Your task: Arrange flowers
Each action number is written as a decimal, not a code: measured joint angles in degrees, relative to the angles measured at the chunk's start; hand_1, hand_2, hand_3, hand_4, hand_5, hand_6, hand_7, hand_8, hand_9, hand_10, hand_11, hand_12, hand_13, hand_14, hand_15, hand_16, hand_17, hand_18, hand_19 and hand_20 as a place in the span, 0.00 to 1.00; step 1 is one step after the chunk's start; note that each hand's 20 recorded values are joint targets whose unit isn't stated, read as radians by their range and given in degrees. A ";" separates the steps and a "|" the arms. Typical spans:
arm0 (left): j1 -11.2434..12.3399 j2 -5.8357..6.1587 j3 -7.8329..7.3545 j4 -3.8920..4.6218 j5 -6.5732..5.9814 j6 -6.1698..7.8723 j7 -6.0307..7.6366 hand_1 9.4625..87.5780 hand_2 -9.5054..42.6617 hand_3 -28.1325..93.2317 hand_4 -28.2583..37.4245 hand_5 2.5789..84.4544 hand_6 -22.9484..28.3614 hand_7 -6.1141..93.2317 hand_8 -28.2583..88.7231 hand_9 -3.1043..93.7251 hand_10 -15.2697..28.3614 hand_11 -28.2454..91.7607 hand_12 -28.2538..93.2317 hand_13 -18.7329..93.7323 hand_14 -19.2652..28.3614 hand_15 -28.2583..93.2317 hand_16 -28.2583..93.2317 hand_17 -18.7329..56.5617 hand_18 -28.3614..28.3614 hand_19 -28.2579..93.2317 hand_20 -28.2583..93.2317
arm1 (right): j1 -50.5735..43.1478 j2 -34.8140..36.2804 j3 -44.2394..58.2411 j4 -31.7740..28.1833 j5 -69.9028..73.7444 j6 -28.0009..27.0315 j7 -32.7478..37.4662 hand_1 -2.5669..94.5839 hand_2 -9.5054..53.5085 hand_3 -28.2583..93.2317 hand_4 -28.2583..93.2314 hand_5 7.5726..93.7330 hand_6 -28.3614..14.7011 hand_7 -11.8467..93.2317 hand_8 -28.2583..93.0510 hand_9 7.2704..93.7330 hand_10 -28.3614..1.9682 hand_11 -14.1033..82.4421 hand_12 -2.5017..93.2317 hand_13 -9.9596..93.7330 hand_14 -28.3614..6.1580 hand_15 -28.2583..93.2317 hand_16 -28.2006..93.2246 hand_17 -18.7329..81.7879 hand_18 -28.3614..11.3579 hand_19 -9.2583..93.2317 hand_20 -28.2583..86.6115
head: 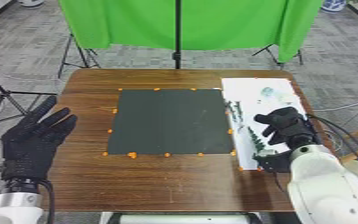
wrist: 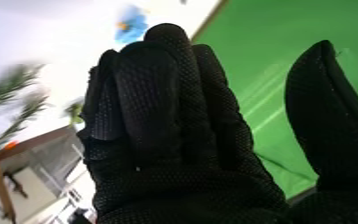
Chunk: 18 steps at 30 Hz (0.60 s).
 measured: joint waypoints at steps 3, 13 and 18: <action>-0.04 0.10 0.03 0.02 -0.09 0.03 -0.01 0.17 0.31 0.90 0.07 0.41 0.62 0.24 0.15 0.39 0.82 0.48 0.33 0.39 0.99 0.67 0.16 0.12 0.91 0.67 0.32 | 1.03 -0.04 -1.44 -0.01 -2.86 -3.88 3.22 0.35 0.11 0.84 0.06 0.60 0.41 0.38 0.12 0.69 0.29 0.56 0.20 0.77 0.47 0.85 0.34 0.63 0.17 1.00 0.36; -0.40 0.22 0.25 0.06 -0.13 0.09 -0.16 0.17 0.31 0.90 0.07 0.42 0.62 0.25 0.14 0.40 0.82 0.48 0.33 0.39 0.99 0.67 0.15 0.12 0.91 0.67 0.32 | 2.39 -1.10 -2.18 0.13 -6.43 -15.95 7.95 0.36 0.10 0.82 0.06 0.62 0.38 0.35 0.13 0.70 0.26 0.55 0.21 0.78 0.46 0.84 0.35 0.65 0.17 1.00 0.37; -0.36 0.25 0.24 0.06 -0.24 0.24 -0.10 0.17 0.31 0.90 0.07 0.42 0.63 0.25 0.14 0.40 0.82 0.48 0.33 0.40 0.99 0.67 0.15 0.12 0.91 0.67 0.32 | 3.90 -1.66 -4.12 1.20 -7.02 -22.55 10.66 0.37 0.10 0.82 0.06 0.62 0.38 0.35 0.14 0.70 0.25 0.55 0.21 0.78 0.46 0.84 0.35 0.66 0.17 1.00 0.38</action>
